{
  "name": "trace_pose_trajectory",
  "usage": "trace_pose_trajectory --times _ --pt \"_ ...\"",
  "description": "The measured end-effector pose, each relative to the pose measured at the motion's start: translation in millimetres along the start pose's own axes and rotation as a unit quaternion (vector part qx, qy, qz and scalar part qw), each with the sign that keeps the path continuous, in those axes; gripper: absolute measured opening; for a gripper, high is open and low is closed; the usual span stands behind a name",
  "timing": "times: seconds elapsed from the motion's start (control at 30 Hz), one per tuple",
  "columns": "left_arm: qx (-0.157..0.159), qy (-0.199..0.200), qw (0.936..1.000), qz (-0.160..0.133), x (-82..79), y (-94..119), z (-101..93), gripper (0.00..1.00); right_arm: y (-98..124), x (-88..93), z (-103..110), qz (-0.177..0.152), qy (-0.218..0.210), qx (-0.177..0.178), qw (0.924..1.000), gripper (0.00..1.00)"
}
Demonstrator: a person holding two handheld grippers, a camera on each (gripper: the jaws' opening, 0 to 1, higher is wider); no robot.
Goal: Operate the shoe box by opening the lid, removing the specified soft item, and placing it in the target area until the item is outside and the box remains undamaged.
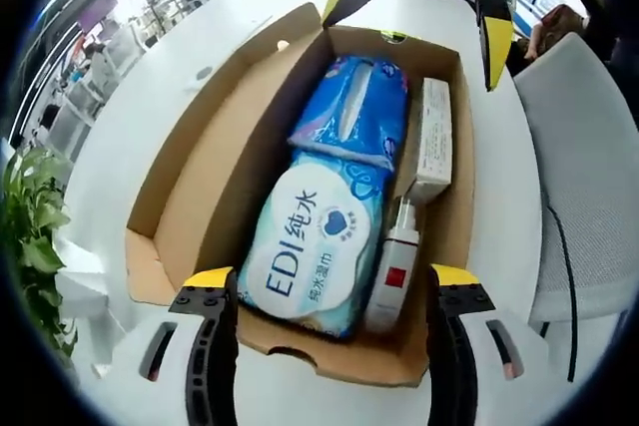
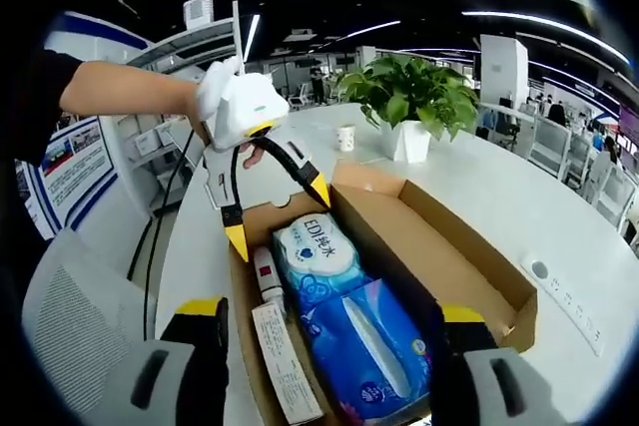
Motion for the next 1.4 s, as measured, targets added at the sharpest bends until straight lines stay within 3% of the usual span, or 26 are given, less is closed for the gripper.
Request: trace_pose_trajectory --times 0.5,1.07,1.4 --pt "0.001 -0.029 0.9993 0.024 0.5 -11.6 7.2 0.72 -31.3 -1.3 1.2 0.017 0.020 -0.016 0.9995 0.73" --pt "-0.001 -0.057 0.9973 0.047 0.4 -28.3 14.5 0.59 -56.9 3.3 -4.3 0.038 0.053 -0.020 0.9977 0.65" --pt "0.009 -0.073 0.9956 0.058 -1.6 -37.9 13.3 0.60 -68.6 1.6 -3.8 0.041 0.066 -0.031 0.9965 0.63"
Point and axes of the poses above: the point that each gripper's makers call its tool centre point, and the gripper's own axes: y roughly backward along the fingers, z roughly to its left, x roughly out of its underside, the point moved 5 cm from there along y, roughly backward along the fingers, and after that the axes turned 3 degrees about -x, right-handed, at the moved point
